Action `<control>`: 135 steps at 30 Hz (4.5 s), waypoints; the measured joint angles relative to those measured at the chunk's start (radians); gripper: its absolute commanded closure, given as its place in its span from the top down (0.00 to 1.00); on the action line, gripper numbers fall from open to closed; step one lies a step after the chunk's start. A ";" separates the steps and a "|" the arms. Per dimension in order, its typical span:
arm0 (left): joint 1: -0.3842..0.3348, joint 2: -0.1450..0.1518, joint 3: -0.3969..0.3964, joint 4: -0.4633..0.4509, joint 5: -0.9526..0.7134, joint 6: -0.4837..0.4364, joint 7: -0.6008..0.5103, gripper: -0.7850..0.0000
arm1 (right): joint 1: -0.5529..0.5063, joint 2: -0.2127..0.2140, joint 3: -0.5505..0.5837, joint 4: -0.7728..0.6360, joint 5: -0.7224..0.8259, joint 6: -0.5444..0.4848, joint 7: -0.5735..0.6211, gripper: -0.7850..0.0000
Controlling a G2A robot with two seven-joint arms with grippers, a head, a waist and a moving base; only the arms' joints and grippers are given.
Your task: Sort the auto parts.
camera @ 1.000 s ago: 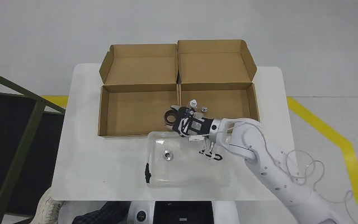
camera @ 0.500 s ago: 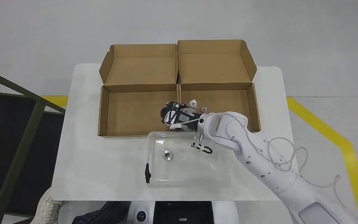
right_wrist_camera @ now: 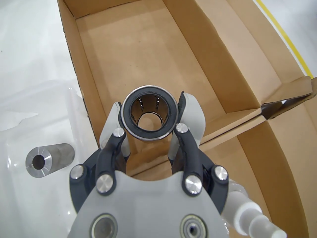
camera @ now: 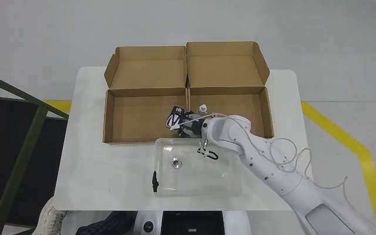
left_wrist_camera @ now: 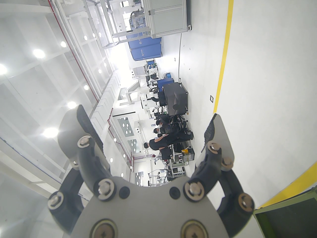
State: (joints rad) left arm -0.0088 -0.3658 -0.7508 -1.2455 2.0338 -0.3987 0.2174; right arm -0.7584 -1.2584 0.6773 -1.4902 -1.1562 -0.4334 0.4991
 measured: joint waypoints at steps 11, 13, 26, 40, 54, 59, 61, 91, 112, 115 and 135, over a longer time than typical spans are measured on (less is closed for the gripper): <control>0.000 0.000 0.000 0.000 0.000 0.000 0.000 1.00 | 0.029 -0.031 -0.022 0.069 0.010 0.000 0.016 0.12; 0.000 0.000 0.000 0.000 0.000 0.000 0.000 1.00 | 0.031 -0.036 -0.024 0.075 0.009 -0.001 0.017 0.20; 0.000 0.000 0.000 0.000 0.000 0.000 0.000 1.00 | 0.031 -0.054 -0.020 0.082 0.000 -0.009 0.037 0.38; 0.000 0.000 0.000 0.000 0.000 0.000 0.000 1.00 | 0.014 -0.064 -0.002 0.079 -0.013 -0.024 0.052 0.47; 0.000 0.000 0.000 0.000 0.000 0.000 0.000 1.00 | -0.002 -0.064 0.043 0.001 -0.029 -0.043 0.055 0.56; 0.000 0.000 0.000 0.000 0.000 0.000 0.000 1.00 | -0.046 -0.050 0.076 -0.094 -0.035 -0.077 0.067 0.65; 0.000 0.000 0.000 0.000 0.000 0.000 0.000 1.00 | -0.072 -0.043 0.091 -0.140 -0.036 -0.096 0.071 0.67; 0.000 0.000 0.000 0.000 0.000 0.000 0.000 1.00 | -0.470 0.067 0.252 -0.468 -0.258 -0.353 -0.031 0.73; 0.000 0.000 0.000 0.000 0.000 0.000 0.000 1.00 | -0.465 0.068 0.191 -0.312 -0.380 -0.322 -0.141 0.71; 0.000 0.000 0.000 0.000 0.000 0.000 0.000 1.00 | -0.449 0.063 0.173 -0.284 -0.384 -0.306 -0.149 0.69; 0.000 0.000 0.000 0.000 0.000 0.000 0.000 1.00 | -0.392 0.041 0.115 -0.186 -0.374 -0.267 -0.162 0.41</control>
State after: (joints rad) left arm -0.0088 -0.3658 -0.7508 -1.2455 2.0338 -0.3987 0.2174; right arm -1.1508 -1.2174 0.7925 -1.6763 -1.5299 -0.7000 0.3371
